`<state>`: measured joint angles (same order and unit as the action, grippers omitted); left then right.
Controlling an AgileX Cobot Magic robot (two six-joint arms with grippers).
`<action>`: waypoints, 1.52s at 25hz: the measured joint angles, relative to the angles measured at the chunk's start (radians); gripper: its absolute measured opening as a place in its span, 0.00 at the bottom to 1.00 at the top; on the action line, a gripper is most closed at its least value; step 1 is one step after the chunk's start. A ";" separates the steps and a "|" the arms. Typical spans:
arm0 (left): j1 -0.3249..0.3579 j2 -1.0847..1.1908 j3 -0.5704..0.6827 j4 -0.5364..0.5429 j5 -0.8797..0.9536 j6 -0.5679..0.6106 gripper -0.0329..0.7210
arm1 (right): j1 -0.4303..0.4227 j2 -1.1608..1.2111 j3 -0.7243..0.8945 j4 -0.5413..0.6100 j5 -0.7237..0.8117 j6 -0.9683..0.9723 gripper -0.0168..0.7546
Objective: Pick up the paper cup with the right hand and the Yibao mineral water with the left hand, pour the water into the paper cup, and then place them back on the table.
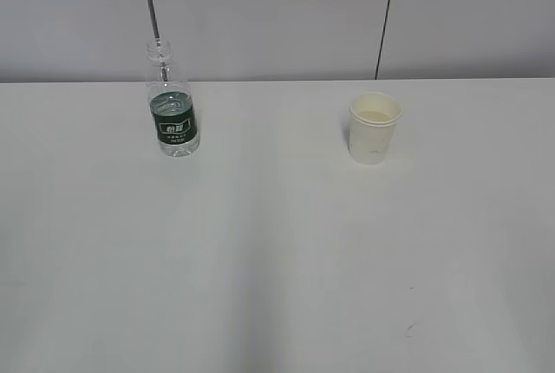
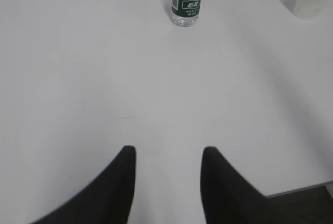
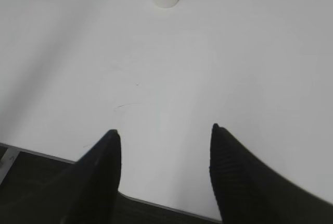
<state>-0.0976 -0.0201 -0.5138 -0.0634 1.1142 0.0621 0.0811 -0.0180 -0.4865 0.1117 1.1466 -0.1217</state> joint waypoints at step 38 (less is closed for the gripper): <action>0.047 0.000 0.000 -0.010 0.000 0.001 0.40 | 0.000 0.000 0.000 0.000 0.000 0.000 0.59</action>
<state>-0.0502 -0.0201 -0.5138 -0.0732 1.1142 0.0628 0.0811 -0.0180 -0.4865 0.1117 1.1466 -0.1217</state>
